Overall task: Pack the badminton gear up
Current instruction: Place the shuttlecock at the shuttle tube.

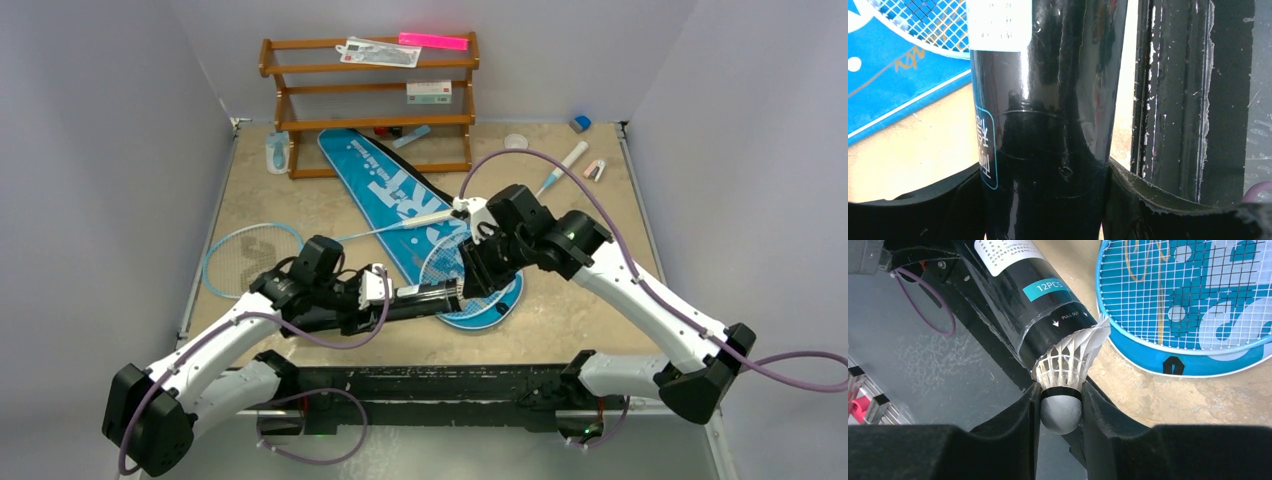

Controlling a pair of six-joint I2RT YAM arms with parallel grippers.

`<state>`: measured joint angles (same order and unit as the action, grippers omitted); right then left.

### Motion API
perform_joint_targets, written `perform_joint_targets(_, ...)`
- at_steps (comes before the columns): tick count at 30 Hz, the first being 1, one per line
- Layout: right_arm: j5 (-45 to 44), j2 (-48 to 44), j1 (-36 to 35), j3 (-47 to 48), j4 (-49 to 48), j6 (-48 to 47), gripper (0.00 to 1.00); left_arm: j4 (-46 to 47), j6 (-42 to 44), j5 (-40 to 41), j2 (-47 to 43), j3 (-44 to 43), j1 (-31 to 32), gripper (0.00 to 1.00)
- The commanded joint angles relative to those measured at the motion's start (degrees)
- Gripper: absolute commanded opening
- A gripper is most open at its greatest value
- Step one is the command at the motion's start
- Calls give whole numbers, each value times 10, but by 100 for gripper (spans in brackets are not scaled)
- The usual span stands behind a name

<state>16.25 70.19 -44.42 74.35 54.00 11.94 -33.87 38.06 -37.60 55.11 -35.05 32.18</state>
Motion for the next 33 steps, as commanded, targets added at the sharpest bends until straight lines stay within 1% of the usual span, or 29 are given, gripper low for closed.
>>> perform_joint_targets(1, 17, -30, -4, -6, -31, 17, 32, 42, -6, -77, -34, -26, -10, 36)
perform_joint_targets(3, 24, -40, -3, -6, -43, 26, 28, 46, -3, -91, -45, -25, -17, 36)
perform_joint_targets(7, 41, -50, -3, -4, -60, 40, 25, 51, 0, -112, -55, -25, -22, 36)
perform_joint_targets(12, 48, -57, -3, -5, -70, 51, 24, 63, -2, -150, -70, -21, -29, 36)
perform_joint_targets(16, 67, -60, -2, -3, -74, 57, 25, 68, -3, -155, -78, -19, -31, 36)
perform_joint_targets(19, 83, -62, -3, -3, -77, 63, 28, 67, -3, -155, -77, -19, -31, 36)
perform_joint_targets(22, 75, -67, -2, 0, -69, 64, 40, 64, 2, -156, -79, -20, -32, 36)
perform_joint_targets(26, 40, -82, -2, 16, -48, 64, 50, 66, 2, -157, -83, -19, -32, 36)
perform_joint_targets(33, 12, -92, -2, 53, -16, 55, 54, 67, 8, -169, -88, -20, -36, 36)
